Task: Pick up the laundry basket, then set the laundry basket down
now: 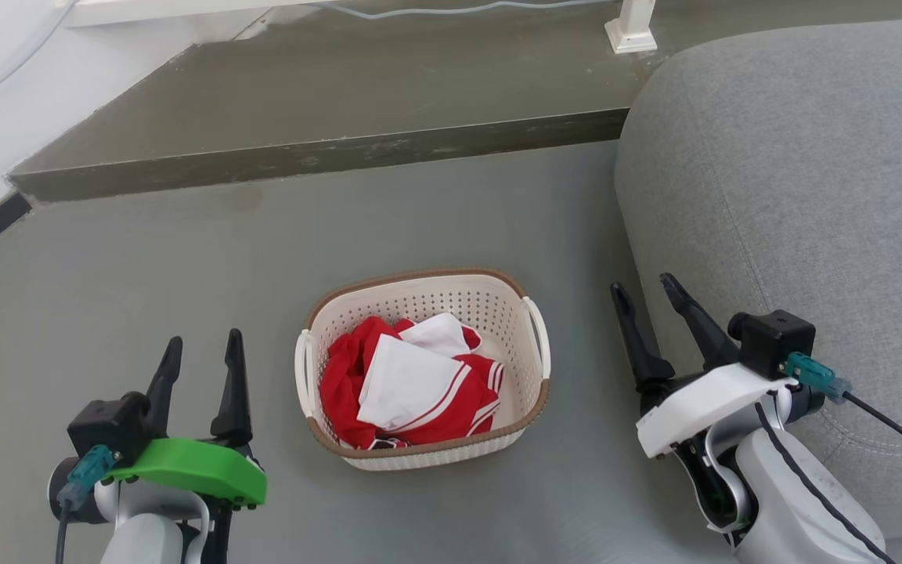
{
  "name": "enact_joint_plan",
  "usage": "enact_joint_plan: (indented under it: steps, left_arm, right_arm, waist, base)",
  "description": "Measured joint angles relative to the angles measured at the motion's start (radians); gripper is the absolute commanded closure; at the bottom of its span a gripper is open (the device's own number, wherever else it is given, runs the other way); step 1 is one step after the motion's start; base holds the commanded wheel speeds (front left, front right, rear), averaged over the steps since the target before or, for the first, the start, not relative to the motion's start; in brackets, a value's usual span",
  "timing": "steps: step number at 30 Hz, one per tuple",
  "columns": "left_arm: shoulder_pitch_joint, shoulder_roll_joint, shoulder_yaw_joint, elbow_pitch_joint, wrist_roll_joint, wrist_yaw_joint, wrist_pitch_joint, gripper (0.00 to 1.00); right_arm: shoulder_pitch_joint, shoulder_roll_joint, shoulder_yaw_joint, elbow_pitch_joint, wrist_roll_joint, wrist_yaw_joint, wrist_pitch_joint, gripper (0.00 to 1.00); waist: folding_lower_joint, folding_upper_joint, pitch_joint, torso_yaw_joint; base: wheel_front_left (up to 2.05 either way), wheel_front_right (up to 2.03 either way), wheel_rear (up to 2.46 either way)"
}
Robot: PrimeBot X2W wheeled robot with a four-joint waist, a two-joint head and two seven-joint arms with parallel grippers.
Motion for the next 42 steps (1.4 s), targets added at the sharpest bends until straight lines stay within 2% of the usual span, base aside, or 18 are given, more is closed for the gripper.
enact_joint_plan:
  steps: [24, 25, 33, 42]
  left_arm:
    - [0.001, 0.000, -0.016, -0.021, -0.029, 0.000, 0.000, 0.00]
    - [0.001, -0.001, -0.017, -0.025, -0.035, 0.000, 0.000, 1.00]
    - [0.023, -0.013, -0.019, 0.029, -0.049, 0.000, 0.005, 1.00]
    - [0.023, -0.013, -0.009, 0.029, -0.148, 0.000, 0.028, 1.00]
  right_arm:
    - [0.009, 0.022, -0.040, -0.005, -0.027, 0.021, 0.000, 0.00]
    - [0.009, 0.022, -0.041, -0.003, -0.027, 0.023, 0.000, 1.00]
    - [0.065, 0.031, -0.038, 0.042, -0.007, 0.023, 0.001, 1.00]
    - [0.070, 0.035, -0.064, 0.026, 0.086, 0.027, 0.014, 1.00]
  waist:
    - [0.0000, 0.0000, 0.011, 0.003]
    - [0.0000, 0.0000, 0.011, 0.004]
    - [0.0000, 0.0000, 0.010, 0.004]
    - [0.0001, 0.0000, -0.002, 0.006]
  base:
    - [0.00, 0.00, 0.00]
    - [0.00, 0.00, 0.00]
    - [0.00, 0.00, 0.00]
    - [0.00, 0.00, 0.00]
